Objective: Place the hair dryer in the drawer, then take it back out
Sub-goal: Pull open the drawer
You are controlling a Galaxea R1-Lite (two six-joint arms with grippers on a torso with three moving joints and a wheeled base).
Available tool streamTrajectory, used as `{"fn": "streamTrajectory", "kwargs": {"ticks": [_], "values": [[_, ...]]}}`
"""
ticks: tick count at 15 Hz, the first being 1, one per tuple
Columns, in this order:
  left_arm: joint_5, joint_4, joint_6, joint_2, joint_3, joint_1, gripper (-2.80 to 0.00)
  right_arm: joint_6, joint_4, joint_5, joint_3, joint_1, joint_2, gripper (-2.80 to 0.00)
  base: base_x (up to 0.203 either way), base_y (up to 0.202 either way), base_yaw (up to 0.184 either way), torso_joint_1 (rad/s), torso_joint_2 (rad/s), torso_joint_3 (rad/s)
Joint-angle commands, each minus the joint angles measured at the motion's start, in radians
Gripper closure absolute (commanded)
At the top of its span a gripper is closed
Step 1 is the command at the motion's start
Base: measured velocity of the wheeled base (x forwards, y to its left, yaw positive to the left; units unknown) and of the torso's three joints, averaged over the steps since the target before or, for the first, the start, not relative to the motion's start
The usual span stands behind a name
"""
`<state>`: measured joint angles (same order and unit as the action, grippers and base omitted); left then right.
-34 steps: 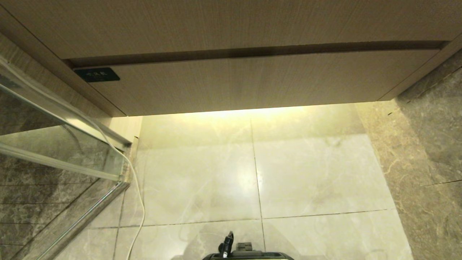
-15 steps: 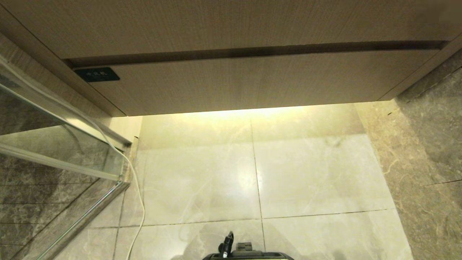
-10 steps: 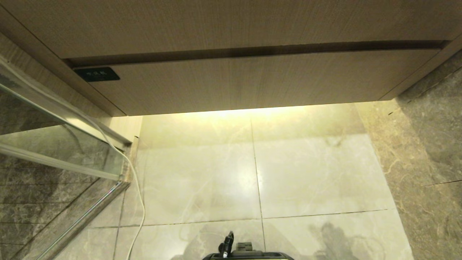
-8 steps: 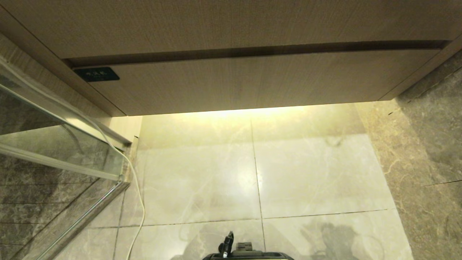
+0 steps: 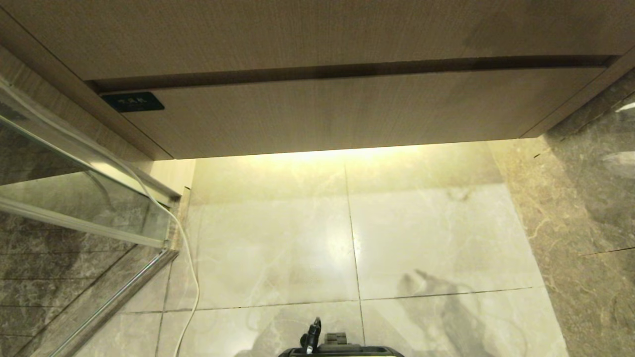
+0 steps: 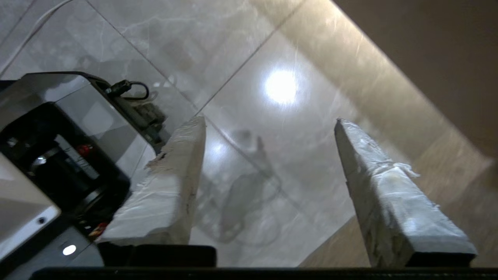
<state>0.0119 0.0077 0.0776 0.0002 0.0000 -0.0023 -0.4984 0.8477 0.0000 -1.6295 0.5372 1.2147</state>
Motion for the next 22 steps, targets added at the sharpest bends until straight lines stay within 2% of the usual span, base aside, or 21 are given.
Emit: {"fn": "streamTrajectory", "kwargs": {"ticks": [1, 2, 3, 4, 6, 7, 9, 11, 13, 16, 18, 20, 22], "values": [[0.000, 0.000, 0.001, 0.000, 0.002, 0.001, 0.00, -0.192, -0.223, 0.013, 0.115, 0.028, 0.044, -2.80, 0.000, 0.000, 0.000, 0.000, 0.00, 0.000], [0.000, 0.000, 0.001, 0.000, 0.002, -0.001, 0.00, -0.262, -0.339, 0.058, 0.171, 0.033, 0.062, -2.80, 0.000, 0.000, 0.000, 0.000, 0.00, 0.000], [0.000, 0.000, 0.001, 0.000, 0.002, -0.001, 0.00, -0.309, -0.418, 0.166, 0.212, 0.037, 0.088, -2.80, 0.000, 0.000, 0.000, 0.000, 0.00, 0.000], [0.000, 0.000, 0.001, 0.000, 0.002, 0.001, 0.00, -0.358, -0.474, 0.238, 0.238, 0.039, 0.115, -2.80, 0.000, 0.000, 0.000, 0.000, 0.00, 0.000], [0.000, 0.000, 0.001, 0.000, 0.000, -0.001, 0.00, -0.448, -0.521, 0.253, 0.243, 0.031, 0.158, -2.80, 0.000, 0.000, 0.000, 0.000, 0.00, 0.000], [0.000, 0.000, 0.001, 0.000, 0.002, 0.001, 0.00, -0.467, -0.536, 0.252, 0.243, 0.023, 0.167, -2.80, 0.000, 0.000, 0.000, 0.000, 0.00, 0.000], [0.000, 0.000, 0.001, 0.000, 0.002, 0.001, 0.00, -0.571, -0.626, 0.249, 0.244, -0.003, 0.233, -2.80, 0.000, 0.000, 0.000, 0.000, 0.00, 0.000], [0.000, 0.000, 0.001, 0.000, 0.002, 0.001, 0.00, -0.613, -0.716, 0.249, 0.247, -0.015, 0.284, -2.80, 0.000, 0.000, 0.000, 0.000, 0.00, 0.000], [0.000, 0.000, 0.001, 0.000, 0.002, -0.001, 0.00, -0.639, -0.750, 0.220, 0.204, -0.025, 0.337, -2.80, 0.000, 0.000, 0.000, 0.000, 0.00, 0.000], [0.000, 0.000, 0.001, 0.000, 0.002, 0.000, 0.00, -0.655, -0.727, 0.098, 0.119, -0.027, 0.419, -2.80, 0.000, 0.000, 0.000, 0.000, 0.00, 0.000], [0.000, 0.000, 0.001, 0.000, 0.002, -0.001, 0.00, -0.623, -0.699, -0.001, 0.071, -0.026, 0.464, -2.80, 0.000, 0.000, 0.000, 0.000, 0.00, 0.000], [0.000, 0.000, 0.001, 0.000, 0.002, 0.001, 0.00, -0.564, -0.687, -0.024, 0.026, -0.026, 0.499, -2.80, 0.000, 0.000, 0.000, 0.000, 0.00, 0.000], [0.000, 0.000, 0.001, 0.000, 0.002, -0.001, 0.00, -0.543, -0.717, -0.033, -0.001, -0.026, 0.534, -2.80, 0.000, 0.000, 0.000, 0.000, 0.00, 0.000]]}}
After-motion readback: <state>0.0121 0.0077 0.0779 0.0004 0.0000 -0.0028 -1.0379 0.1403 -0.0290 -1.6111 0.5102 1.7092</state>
